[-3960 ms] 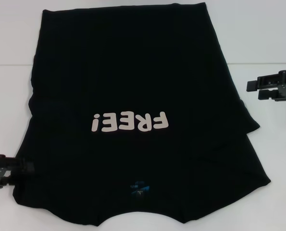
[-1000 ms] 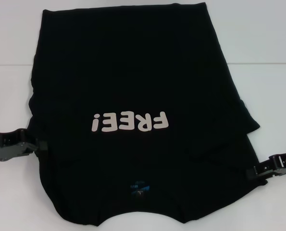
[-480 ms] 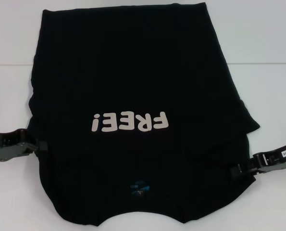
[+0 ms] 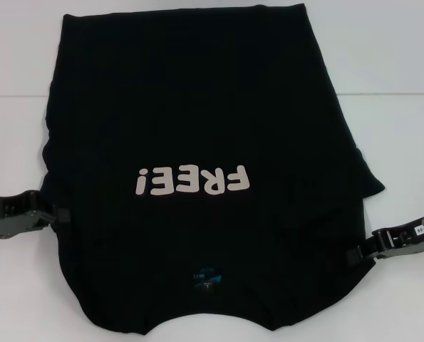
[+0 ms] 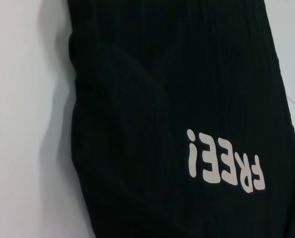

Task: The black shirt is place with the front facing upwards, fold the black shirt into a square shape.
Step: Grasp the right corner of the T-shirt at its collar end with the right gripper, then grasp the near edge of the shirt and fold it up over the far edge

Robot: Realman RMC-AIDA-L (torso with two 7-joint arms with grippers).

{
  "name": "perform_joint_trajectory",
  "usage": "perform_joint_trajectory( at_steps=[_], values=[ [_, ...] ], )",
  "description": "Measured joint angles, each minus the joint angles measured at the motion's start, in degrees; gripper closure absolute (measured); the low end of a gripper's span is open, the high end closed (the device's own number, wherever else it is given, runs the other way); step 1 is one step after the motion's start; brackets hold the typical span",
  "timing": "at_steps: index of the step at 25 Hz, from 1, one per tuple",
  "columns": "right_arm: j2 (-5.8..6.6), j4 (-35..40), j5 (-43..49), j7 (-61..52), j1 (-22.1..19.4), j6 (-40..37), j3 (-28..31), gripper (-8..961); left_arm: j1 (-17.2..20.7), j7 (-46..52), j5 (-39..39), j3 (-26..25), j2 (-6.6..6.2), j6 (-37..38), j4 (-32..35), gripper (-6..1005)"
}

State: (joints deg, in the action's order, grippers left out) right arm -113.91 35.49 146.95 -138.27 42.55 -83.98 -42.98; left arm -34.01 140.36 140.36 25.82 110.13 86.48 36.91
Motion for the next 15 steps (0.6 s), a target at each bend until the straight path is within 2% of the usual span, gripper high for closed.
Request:
perform_joint_trajectory(
  at_steps=[6, 15],
  values=[
    [0.08, 0.07, -0.01, 0.14, -0.2, -0.17, 1.05, 806, 0.07, 0.0, 0.0, 0.02, 0.0, 0.0, 0.0, 974],
    [0.33, 0.54, -0.18, 0.8, -0.4, -2.32, 3.11, 904, 0.08, -0.01, -0.06, -0.06, -0.13, 0.47, 0.0, 974]
  ],
)
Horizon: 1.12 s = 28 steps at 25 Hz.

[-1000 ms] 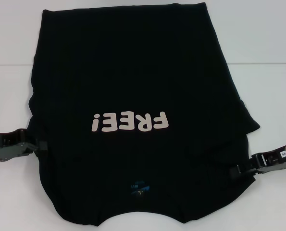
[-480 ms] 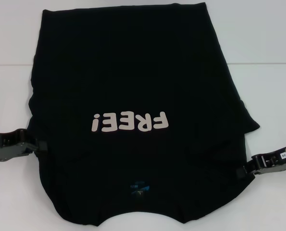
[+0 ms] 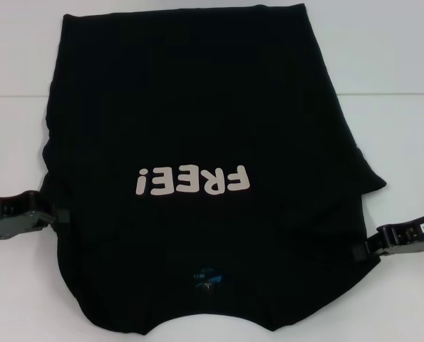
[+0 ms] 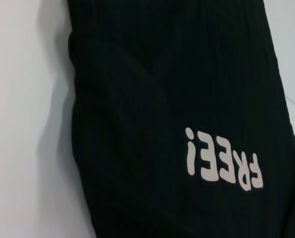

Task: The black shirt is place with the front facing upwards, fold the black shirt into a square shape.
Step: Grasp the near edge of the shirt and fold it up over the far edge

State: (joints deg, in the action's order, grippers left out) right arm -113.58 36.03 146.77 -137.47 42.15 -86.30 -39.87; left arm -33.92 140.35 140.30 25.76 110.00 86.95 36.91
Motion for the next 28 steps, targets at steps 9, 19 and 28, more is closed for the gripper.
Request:
perform_joint_trajectory(
  at_steps=[9, 19, 28],
  values=[
    [1.09, 0.18, -0.01, 0.93, -1.54, -5.26, 0.52, 903, 2.29, -1.71, 0.12, 0.07, -1.32, 5.6, 0.41, 973],
    [2.06, 0.28, 0.37, 2.69, -5.15, -13.3, 0.72, 904, 6.76, -4.76, 0.11, -0.2, -1.66, 15.83, 2.31, 974],
    [2.3, 0.24, -0.3, 5.14, -8.46, -15.4, 2.61, 903, 7.83, -7.59, 0.38, -0.19, -1.38, 23.18, 3.5, 973]
  ],
)
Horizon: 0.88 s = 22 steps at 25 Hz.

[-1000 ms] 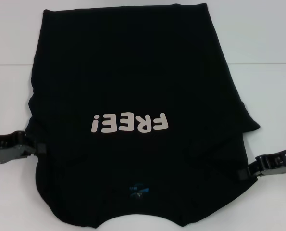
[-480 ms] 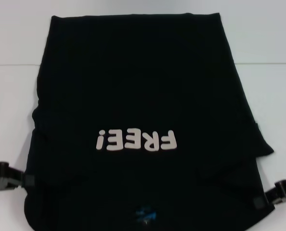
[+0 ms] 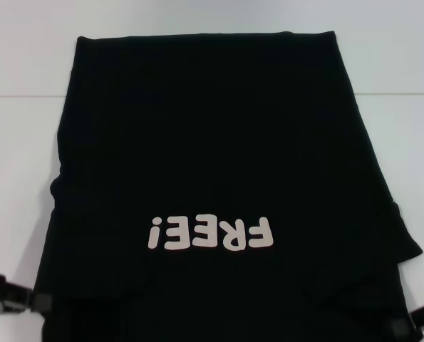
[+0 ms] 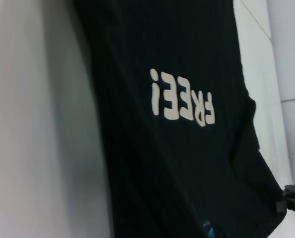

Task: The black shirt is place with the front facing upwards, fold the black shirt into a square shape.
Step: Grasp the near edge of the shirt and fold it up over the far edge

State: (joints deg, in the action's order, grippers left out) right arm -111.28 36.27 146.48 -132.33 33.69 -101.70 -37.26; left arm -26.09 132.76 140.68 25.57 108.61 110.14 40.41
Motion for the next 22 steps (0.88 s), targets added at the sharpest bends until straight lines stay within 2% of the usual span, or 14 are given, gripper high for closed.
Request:
perform_joint_trajectory(
  at_steps=[5, 11, 15, 22],
  values=[
    [0.02, -0.55, -6.43, 3.74, 0.65, 0.69, 6.35, 904, -3.57, -1.66, -2.2, -3.13, 0.35, -4.43, -2.86, 973],
    [-0.45, -1.43, -14.72, 3.78, 1.25, 7.43, 7.7, 903, -8.42, 0.04, -2.94, -5.03, 1.11, -16.69, -6.78, 974],
    [-0.67, -1.81, -16.33, 1.13, 2.98, 15.06, 7.37, 904, -12.16, 3.26, -3.18, -5.48, 1.96, -24.11, -7.19, 974],
    [-0.81, -6.91, -16.21, -0.59, 10.62, 31.72, 6.38, 904, -19.11, 6.21, -2.97, -5.0, 3.01, -40.44, -10.99, 974]
  ],
)
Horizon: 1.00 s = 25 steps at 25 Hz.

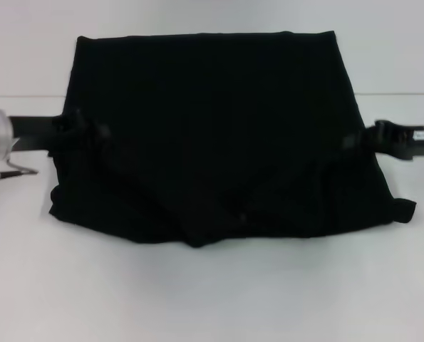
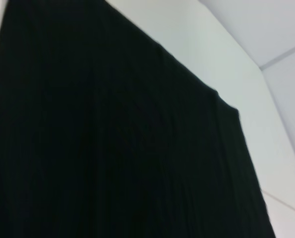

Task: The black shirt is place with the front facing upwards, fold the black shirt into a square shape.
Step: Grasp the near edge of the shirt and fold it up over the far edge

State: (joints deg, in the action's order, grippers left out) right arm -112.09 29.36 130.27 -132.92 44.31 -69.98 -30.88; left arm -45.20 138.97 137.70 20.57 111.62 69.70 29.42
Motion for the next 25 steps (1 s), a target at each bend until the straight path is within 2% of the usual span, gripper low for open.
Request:
perform_joint_trajectory(
  at_steps=[3, 6, 9, 13, 17, 22, 25],
  values=[
    [-0.58, -1.12, 0.0, -0.02, 2.62, 8.04, -1.44, 903, -2.12, 0.08, 0.13, 0.59, 0.46, -6.68, -2.57, 973],
    [-1.3, -1.28, -0.07, 0.01, 3.97, 14.25, -2.27, 903, -3.33, 0.21, -0.02, 1.44, 1.79, -13.47, -3.15, 973],
    [-1.91, -1.35, -0.06, 0.1, 5.09, 19.38, -3.43, 904, -4.27, 0.31, -0.02, 2.51, 2.46, -18.11, -3.3, 973],
    [-2.3, -1.82, -0.24, 0.01, 6.17, 24.96, -5.24, 903, -5.33, 2.38, 0.18, 7.28, 3.18, -25.08, -3.54, 973],
    [-2.74, -2.14, -0.26, 0.18, 7.28, 28.24, -5.51, 903, -5.98, 6.94, 0.21, 14.92, 3.7, -31.22, -2.67, 974],
    [-2.86, -2.14, -0.26, 0.2, 7.85, 30.34, -7.31, 903, -5.53, 8.92, 0.23, 16.01, 4.11, -33.38, 0.54, 973],
    [-2.84, -1.84, -0.32, -0.02, 8.09, 30.64, -7.59, 903, -5.41, 9.2, 0.26, 16.06, 3.94, -33.57, 2.41, 973]
  ],
)
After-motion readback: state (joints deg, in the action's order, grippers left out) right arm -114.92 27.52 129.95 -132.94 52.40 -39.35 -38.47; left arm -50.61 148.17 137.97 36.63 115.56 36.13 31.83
